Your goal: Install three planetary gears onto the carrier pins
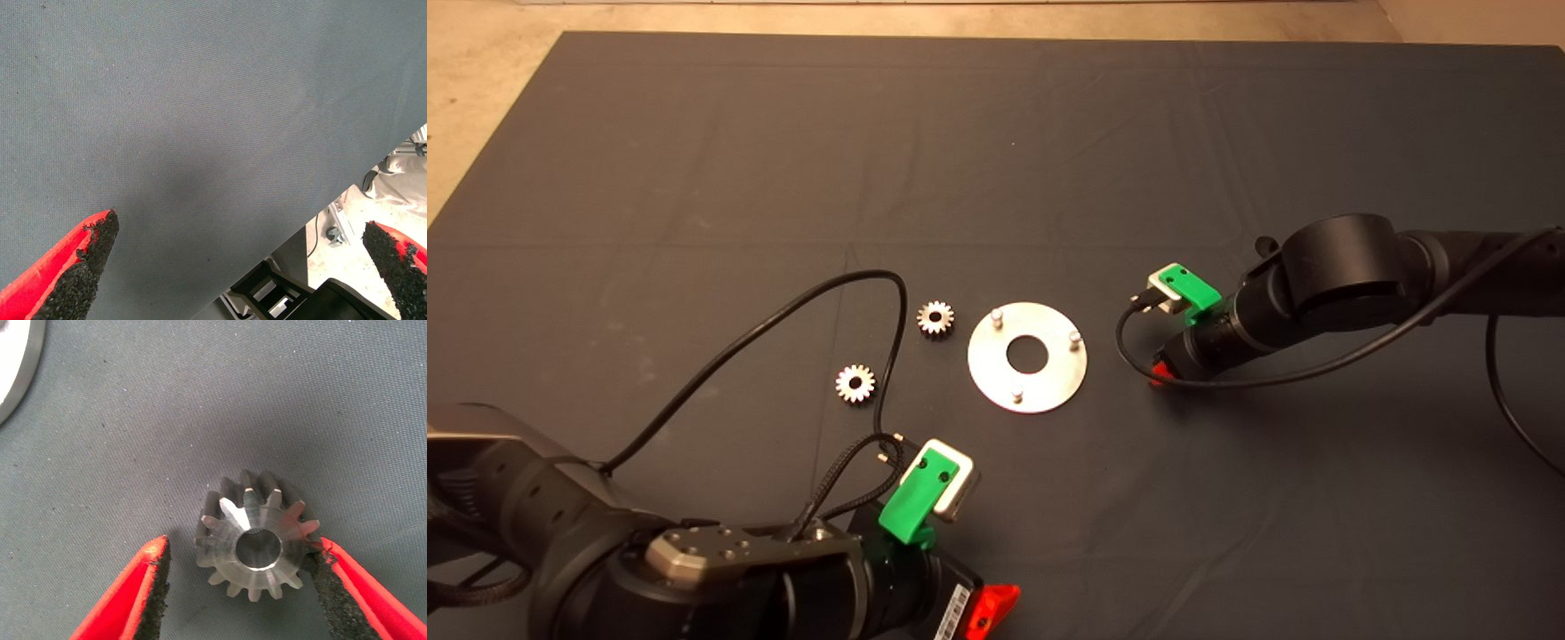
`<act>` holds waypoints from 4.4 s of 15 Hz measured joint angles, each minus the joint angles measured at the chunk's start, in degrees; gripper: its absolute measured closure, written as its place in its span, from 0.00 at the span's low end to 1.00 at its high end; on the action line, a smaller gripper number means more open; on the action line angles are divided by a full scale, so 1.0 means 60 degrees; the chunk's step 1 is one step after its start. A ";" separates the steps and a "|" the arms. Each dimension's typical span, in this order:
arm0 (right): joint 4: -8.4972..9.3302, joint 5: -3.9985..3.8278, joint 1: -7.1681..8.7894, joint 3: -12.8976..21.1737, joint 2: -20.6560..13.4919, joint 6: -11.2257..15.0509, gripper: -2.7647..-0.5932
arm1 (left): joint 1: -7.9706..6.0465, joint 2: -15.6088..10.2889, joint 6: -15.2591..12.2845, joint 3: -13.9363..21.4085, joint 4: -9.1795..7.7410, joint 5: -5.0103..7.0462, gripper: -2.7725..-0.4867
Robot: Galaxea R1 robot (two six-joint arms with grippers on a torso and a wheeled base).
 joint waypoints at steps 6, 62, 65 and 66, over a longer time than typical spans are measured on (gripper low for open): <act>-0.0002 -0.0049 0.0004 -0.0001 0.0000 -0.0020 0.69 | 0.0000 0.0000 0.0000 0.0000 0.0000 0.0000 0.06; 0.0083 -0.0311 0.1371 0.1284 0.0317 -0.0309 0.89 | -0.0008 0.0008 -0.0041 0.0000 0.0244 0.0000 0.06; 0.0087 -0.0297 0.1368 0.1268 0.0888 -0.0313 0.89 | -0.0004 0.0008 -0.0041 0.0000 0.0244 0.0000 0.06; 0.0102 -0.0266 0.1367 0.1160 0.1079 -0.0313 0.89 | -0.0004 0.0008 -0.0041 0.0000 0.0248 0.0000 0.06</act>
